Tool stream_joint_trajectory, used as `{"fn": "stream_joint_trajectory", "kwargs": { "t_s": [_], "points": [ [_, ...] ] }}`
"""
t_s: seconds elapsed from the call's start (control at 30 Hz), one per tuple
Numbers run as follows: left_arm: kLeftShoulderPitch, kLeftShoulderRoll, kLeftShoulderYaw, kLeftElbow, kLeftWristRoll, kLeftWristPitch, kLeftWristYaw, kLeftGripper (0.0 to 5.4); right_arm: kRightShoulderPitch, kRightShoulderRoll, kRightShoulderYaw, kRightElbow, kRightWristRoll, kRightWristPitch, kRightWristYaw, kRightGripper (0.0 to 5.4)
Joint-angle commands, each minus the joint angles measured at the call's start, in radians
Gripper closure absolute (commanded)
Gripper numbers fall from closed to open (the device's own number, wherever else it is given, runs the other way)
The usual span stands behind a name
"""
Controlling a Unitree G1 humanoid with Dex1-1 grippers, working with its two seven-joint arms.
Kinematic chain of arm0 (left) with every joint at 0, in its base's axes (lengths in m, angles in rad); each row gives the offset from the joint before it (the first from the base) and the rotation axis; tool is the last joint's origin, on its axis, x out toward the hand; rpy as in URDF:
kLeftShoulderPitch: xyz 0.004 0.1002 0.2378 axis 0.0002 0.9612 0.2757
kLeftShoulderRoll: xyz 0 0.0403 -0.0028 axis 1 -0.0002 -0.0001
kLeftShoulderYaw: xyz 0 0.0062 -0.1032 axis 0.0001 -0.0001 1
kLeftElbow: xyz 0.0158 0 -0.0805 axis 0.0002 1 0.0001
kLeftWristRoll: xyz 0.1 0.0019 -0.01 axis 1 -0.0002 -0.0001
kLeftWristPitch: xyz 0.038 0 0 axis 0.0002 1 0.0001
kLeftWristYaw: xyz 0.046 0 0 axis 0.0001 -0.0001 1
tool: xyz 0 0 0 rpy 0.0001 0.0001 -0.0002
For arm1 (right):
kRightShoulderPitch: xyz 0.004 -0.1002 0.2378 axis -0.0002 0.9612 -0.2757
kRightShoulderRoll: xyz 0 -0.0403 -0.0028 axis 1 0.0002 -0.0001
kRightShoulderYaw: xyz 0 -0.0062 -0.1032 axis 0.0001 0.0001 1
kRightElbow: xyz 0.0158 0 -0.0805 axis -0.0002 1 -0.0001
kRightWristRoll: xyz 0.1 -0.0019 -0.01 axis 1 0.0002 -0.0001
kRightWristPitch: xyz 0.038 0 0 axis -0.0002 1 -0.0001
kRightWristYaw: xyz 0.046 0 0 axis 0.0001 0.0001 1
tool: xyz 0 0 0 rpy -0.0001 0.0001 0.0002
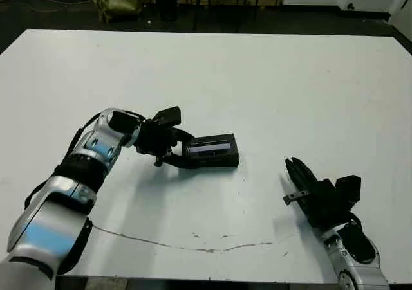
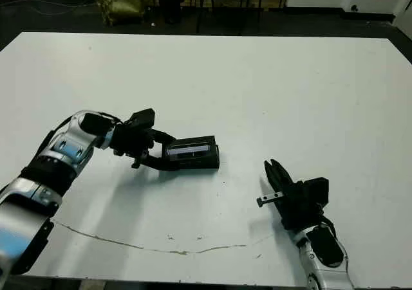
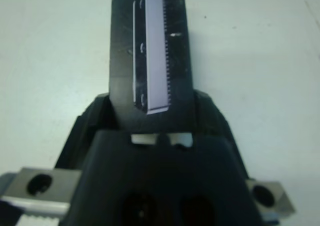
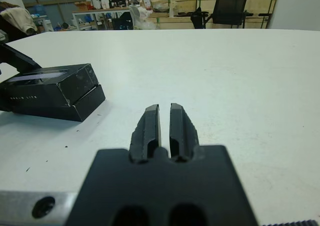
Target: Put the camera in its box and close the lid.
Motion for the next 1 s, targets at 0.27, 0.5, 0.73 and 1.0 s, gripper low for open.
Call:
{"fn": "stream_joint_trajectory", "kwargs": {
  "t_s": [0.27,0.5,0.73,1.0],
  "points": [
    [-0.013,-0.064,-0.025,0.103,0.049,-0.051,0.006,3.01,0.011,-0.005,-0.002,0.014,-0.009,-0.005,-0.001,5.40],
    [-0.022,-0.093,-0.022,0.145,0.063,-0.060,0.007,3.01,0.012,-0.003,-0.001,0.016,-0.009,0.000,-0.004,5.40],
    [-0.040,-0.112,-0.048,0.154,0.100,-0.055,0.015,3.01,0.015,0.001,0.002,0.020,-0.009,-0.005,-0.005,5.40],
    [-0.073,-0.137,-0.107,0.150,0.152,-0.021,0.004,3.02,0.009,0.006,0.005,0.045,-0.002,-0.028,0.010,5.40]
  ]
}}
